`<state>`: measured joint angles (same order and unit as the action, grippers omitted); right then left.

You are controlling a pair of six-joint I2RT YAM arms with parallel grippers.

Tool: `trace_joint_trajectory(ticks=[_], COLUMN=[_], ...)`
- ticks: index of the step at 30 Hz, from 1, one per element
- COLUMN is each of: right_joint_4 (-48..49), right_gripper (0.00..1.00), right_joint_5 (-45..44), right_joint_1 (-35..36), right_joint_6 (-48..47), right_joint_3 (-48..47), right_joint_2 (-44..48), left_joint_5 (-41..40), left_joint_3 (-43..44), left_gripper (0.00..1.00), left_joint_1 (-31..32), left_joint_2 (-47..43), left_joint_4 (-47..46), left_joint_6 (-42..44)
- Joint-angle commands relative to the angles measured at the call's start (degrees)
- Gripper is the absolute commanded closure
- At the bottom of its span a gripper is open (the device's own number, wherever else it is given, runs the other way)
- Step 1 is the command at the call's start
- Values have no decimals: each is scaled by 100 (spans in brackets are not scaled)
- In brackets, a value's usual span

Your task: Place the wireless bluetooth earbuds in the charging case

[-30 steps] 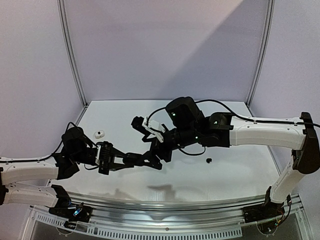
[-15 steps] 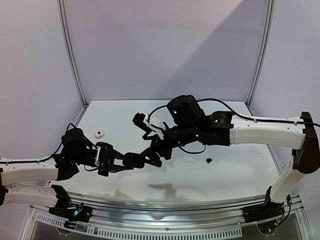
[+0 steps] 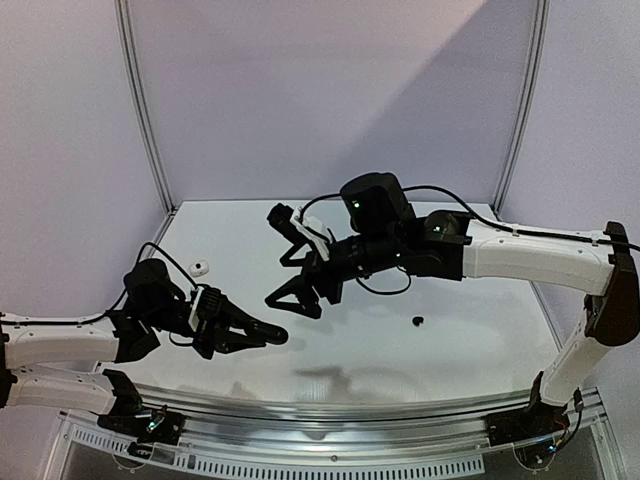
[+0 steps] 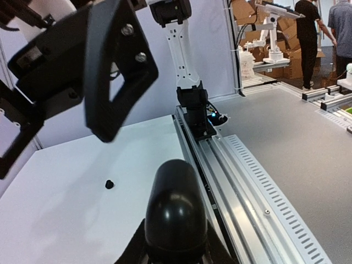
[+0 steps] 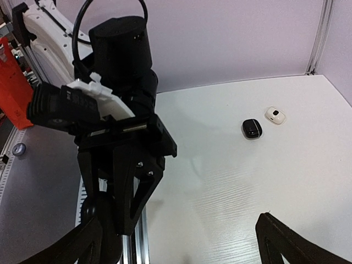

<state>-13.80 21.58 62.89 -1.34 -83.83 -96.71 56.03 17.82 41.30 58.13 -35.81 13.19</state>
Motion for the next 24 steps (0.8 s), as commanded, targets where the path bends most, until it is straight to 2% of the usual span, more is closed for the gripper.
trace_joint_trajectory(ticks=[1, 8, 13, 18, 20, 24], right_joint_4=[217, 74, -182, 113, -130, -291], right_gripper=[1, 1, 1, 1, 4, 17], right_joint_5=[156, 195, -212, -124, -126, -196], right_joint_1=[-113, -125, 318, 321, 325, 361], right_joint_6=[273, 253, -241, 73, 98, 148], right_joint_3=[-263, -217, -164, 286, 211, 221], right_joint_2=[117, 193, 239, 362, 276, 139], left_joint_5=[237, 90, -462, -456, -503, -573], left_joint_3=[-51, -25, 63, 72, 72, 89], left_gripper=[100, 100, 100, 100, 100, 100], left_joint_1=[102, 75, -36, -51, -68, -103], left_joint_2=[67, 58, 3, -21, -49, -74], left_joint_4=[23, -40, -99, -254, -272, -387], left_joint_6=[-295, -623, -1229, -1260, -1292, -1525])
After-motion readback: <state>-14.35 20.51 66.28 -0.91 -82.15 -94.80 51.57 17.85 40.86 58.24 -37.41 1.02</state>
